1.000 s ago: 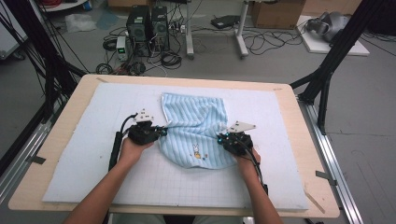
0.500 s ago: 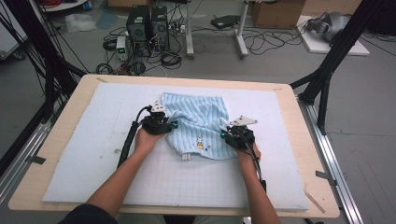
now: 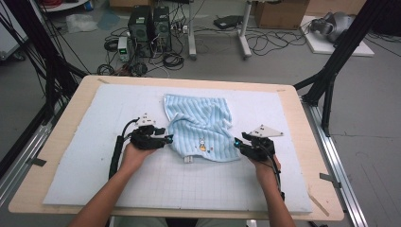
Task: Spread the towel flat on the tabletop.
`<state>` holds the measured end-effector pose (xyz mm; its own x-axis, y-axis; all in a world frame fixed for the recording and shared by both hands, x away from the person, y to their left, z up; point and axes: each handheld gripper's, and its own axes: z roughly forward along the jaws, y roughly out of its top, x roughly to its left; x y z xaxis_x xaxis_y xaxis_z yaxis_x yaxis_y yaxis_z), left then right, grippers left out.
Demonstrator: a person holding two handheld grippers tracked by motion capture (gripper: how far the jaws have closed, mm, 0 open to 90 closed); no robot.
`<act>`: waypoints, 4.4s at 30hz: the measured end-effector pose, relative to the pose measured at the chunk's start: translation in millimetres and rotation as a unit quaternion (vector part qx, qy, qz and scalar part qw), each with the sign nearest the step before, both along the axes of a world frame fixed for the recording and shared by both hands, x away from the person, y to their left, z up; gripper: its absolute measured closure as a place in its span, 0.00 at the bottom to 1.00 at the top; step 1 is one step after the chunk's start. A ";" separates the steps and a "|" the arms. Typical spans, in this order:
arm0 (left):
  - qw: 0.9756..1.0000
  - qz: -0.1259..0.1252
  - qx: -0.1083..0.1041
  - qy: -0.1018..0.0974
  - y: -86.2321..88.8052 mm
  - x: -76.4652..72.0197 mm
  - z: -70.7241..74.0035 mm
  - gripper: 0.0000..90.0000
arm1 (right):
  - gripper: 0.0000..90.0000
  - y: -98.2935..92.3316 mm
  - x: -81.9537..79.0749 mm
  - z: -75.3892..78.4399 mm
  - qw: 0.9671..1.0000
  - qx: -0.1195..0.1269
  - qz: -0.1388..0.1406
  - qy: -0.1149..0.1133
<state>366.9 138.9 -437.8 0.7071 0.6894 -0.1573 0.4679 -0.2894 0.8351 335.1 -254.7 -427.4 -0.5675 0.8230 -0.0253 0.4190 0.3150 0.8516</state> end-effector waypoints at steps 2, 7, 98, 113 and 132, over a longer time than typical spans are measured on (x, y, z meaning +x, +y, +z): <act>1.000 -0.017 0.011 0.004 -5.2 -4.9 -0.6 0.57 | 0.63 -2.6 -0.7 1.2 1.000 0.009 -0.003 -0.001; 0.998 -0.045 0.040 0.023 -25.5 -10.3 -3.3 0.56 | 0.63 -0.3 -2.8 -0.7 1.000 -0.004 0.015 0.002; 0.998 -0.064 -0.007 0.002 2.0 -143.5 -4.0 0.95 | 0.92 34.4 -97.0 -16.7 0.989 -0.018 0.120 0.089; 0.999 -0.014 -0.049 -0.011 11.5 -161.3 3.3 0.58 | 0.65 20.7 -118.4 -5.1 0.992 0.042 0.101 0.056; 0.998 0.014 -0.060 -0.015 31.5 -105.7 8.2 0.58 | 0.88 31.0 -116.7 -13.0 0.971 -0.006 0.205 0.123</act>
